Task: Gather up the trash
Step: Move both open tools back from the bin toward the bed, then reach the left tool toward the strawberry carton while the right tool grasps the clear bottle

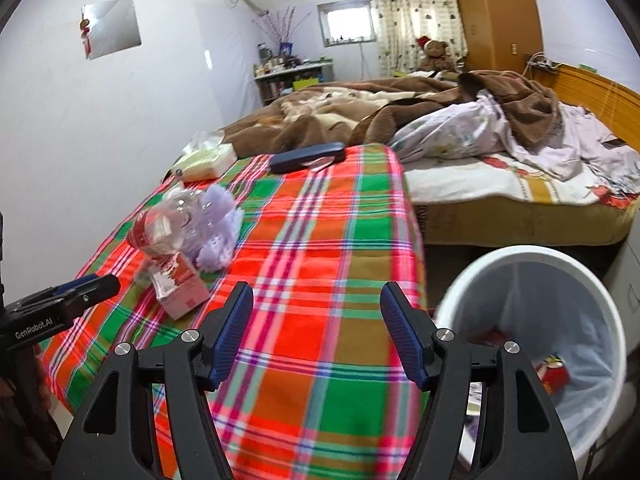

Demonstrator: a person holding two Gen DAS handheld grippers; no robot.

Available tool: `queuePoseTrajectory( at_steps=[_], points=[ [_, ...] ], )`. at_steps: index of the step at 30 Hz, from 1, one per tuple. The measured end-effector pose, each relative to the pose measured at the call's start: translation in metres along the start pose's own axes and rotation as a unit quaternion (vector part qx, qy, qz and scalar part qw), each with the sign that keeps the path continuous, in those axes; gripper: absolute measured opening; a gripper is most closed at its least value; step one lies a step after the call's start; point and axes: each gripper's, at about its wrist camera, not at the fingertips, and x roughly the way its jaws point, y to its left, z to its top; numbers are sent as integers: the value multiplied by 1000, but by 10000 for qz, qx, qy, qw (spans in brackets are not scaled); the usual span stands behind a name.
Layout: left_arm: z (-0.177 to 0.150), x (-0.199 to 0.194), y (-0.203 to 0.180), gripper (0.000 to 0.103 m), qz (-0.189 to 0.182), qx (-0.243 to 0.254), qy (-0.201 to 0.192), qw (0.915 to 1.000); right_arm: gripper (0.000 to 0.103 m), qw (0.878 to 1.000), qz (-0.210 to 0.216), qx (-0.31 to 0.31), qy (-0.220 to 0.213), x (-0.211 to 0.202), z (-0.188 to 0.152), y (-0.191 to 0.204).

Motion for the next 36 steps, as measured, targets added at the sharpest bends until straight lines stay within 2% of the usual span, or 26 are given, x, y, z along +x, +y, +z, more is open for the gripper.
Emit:
queuePoseTrajectory(
  at_steps=[5,7,9,13,19,23,36],
  points=[
    [2,15,21,57,88,-178,153,9997,68,9996,101,-185,160,16,3,15],
    [1,19,26,58,1,-183,203,9996,68,9994,56,-259,203,21,3,21],
    [3,28,24,65,-28,-145,270,9995,68,9995,34,-229,234,24,3,22],
    [8,47,15,66,-295,-222,420,9984,68,9995,21,-193,259,27,7,21],
    [15,74,-1,68,-216,-303,589,9976,68,9996,-67,-204,183,34,22,23],
    [17,89,-2,76,5,-469,698,9965,68,9997,-73,-213,114,39,30,25],
    [4,78,41,78,-100,-772,771,9940,68,9947,746,-707,93,57,55,68]
  ],
)
